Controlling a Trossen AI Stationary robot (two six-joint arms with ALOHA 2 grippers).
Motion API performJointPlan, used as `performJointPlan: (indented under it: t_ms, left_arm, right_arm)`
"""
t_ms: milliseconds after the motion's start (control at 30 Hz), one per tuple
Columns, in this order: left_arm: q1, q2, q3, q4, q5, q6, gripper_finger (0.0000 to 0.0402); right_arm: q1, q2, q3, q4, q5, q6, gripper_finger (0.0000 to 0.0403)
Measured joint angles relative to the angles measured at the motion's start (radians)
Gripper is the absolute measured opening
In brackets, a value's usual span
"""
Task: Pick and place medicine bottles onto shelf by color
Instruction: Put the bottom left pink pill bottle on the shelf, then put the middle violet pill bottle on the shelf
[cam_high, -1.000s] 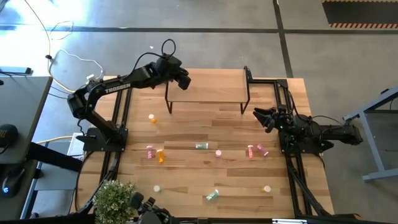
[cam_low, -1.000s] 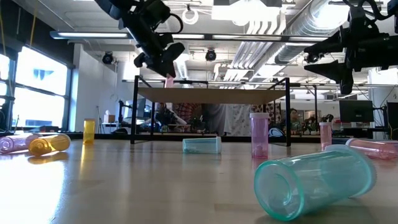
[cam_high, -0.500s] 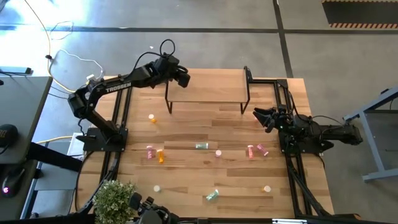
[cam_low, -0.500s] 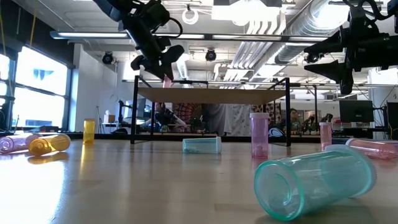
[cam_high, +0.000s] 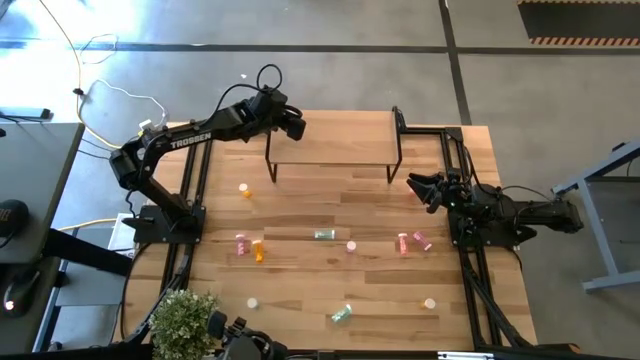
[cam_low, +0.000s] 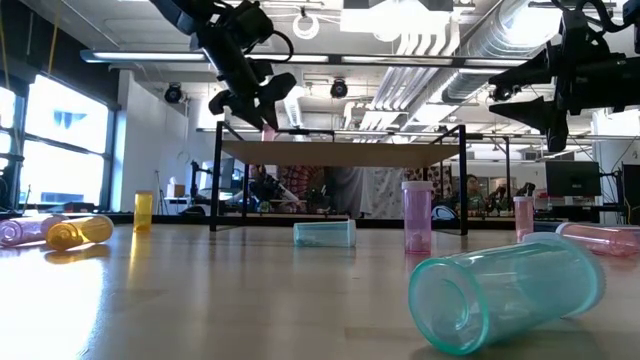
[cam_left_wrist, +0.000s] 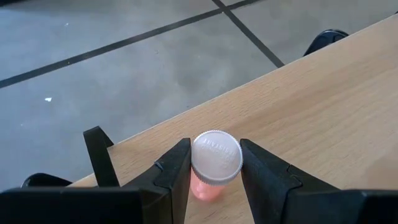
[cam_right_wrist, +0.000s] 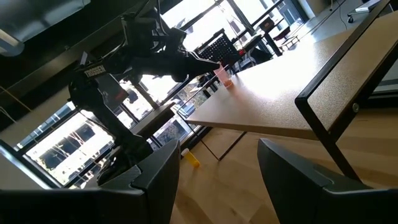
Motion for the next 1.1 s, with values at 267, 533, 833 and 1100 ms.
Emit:
performJointPlan:
  t_ms: [267,533,833,1100]
  left_arm:
    - [-0.001,0.0,0.0,-0.004,-0.007,-0.025,0.0116]
    - [-0.001,0.002,-0.001,-0.014,-0.006,-0.003,0.0163]
    - [-0.001,0.002,-0.001,-0.004,0.008,-0.002,0.0217]
    - [0.0,0.0,-0.001,0.053,0.024,0.0,0.0221]
  right_arm:
    - [0.0,0.0,0.0,0.0,0.0,0.0,0.0206]
    - [0.0,0.0,0.0,0.0,-0.001,-0.001,0.0206]
    - [0.0,0.0,0.0,0.0,-0.001,-0.002,0.0206]
    - [0.0,0.0,0.0,0.0,-0.001,-0.002,0.0206]
